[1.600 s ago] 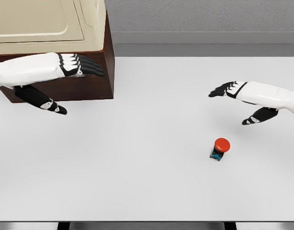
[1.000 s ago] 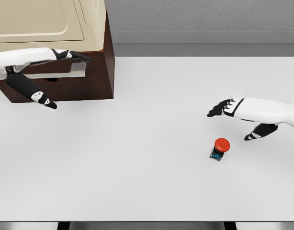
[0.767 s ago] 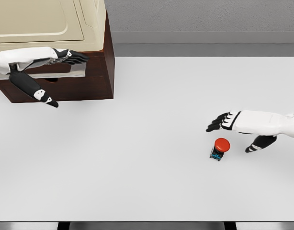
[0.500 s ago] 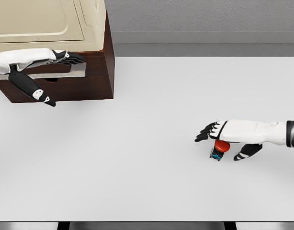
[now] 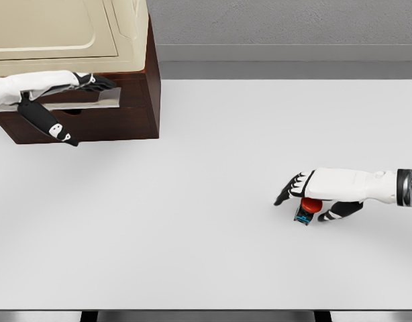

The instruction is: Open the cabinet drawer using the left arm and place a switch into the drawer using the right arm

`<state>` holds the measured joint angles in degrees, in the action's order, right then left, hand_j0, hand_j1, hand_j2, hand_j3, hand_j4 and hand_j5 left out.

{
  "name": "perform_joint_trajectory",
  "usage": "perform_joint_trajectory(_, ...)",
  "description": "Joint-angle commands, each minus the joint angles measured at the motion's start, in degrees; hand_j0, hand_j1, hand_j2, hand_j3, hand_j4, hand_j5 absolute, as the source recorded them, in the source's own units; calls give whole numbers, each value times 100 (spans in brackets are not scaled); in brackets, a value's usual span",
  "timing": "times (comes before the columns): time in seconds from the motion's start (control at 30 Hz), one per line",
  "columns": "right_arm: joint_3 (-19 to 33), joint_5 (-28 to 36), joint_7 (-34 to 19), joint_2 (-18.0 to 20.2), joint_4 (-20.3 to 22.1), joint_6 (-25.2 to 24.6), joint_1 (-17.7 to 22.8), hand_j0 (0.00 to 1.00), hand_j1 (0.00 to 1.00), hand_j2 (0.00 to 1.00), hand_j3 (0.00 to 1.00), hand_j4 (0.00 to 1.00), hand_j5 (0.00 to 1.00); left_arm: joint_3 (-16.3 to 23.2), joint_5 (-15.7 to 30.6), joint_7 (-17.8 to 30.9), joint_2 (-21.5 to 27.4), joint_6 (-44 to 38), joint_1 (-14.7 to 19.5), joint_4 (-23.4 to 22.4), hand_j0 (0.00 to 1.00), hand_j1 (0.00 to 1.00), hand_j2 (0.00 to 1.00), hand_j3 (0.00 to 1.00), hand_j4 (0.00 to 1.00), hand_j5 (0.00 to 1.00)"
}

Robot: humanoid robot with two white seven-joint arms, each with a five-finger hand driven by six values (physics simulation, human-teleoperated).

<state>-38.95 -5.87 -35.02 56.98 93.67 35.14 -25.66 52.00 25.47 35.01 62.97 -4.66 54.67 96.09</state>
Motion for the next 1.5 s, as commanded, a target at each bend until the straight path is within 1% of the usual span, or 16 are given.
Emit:
perform_joint_trajectory(0.0, 2, 34, 2, 6, 2, -14, 0, 78, 78, 78, 78, 78, 78, -6, 55, -1, 22, -8, 0, -11, 100, 100, 100, 100, 100, 100)
perform_joint_trajectory(0.3, 2, 34, 2, 50, 2, -14, 9, 78, 78, 78, 78, 78, 78, -41, 99, -1, 128, 1, -44, -29, 100, 100, 100, 100, 100, 100)
perform_joint_trajectory(0.33, 2, 34, 2, 59, 11, -14, 9, 78, 78, 78, 78, 78, 78, -50, 72, -1, 128, 1, -53, -134, 100, 100, 100, 100, 100, 100)
perform_joint_trajectory(0.4, 2, 34, 2, 76, 11, -14, 9, 77, 77, 77, 77, 77, 77, -50, 55, -1, 119, -8, -53, -152, 100, 100, 100, 100, 100, 100)
perform_joint_trajectory(0.47, 2, 34, 2, 77, 28, -14, 9, 75, 75, 75, 75, 75, 75, -41, 46, -1, 119, -8, -62, -222, 100, 100, 100, 100, 100, 100)
perform_joint_trajectory(0.67, 2, 34, 2, 85, 28, -14, 18, 70, 70, 70, 70, 70, 70, -50, 37, -1, 119, -8, -149, -240, 100, 100, 100, 100, 100, 100)
perform_joint_trajectory(0.7, 2, 34, 2, 85, 28, -14, 26, 67, 67, 67, 67, 67, 67, -59, 29, -1, 119, -8, -202, -249, 100, 100, 100, 100, 100, 100)
perform_joint_trajectory(0.73, 2, 34, 2, 85, 28, -14, 26, 67, 67, 67, 67, 67, 67, -59, 20, -1, 119, 0, -220, -380, 100, 100, 100, 100, 100, 100)
perform_joint_trajectory(0.9, -7, 42, 2, 85, 20, -14, 35, 64, 64, 64, 64, 64, 64, -67, 20, -1, 119, 1, -211, -486, 100, 100, 100, 100, 100, 100)
perform_joint_trajectory(1.13, -7, 43, 2, 85, 2, -14, 26, 58, 58, 58, 58, 58, 58, -67, 20, -1, 40, 1, -193, -477, 100, 100, 100, 100, 100, 100)
perform_joint_trajectory(1.33, 2, 51, 2, 77, 2, -14, 9, 51, 51, 51, 51, 51, 51, -76, 64, -1, 40, 1, -220, -460, 100, 100, 100, 100, 100, 100)
perform_joint_trajectory(1.47, 10, 60, 2, 68, -7, -14, -18, 48, 48, 48, 48, 48, 48, -76, 72, -1, 40, 1, -220, -460, 100, 100, 100, 100, 100, 100)
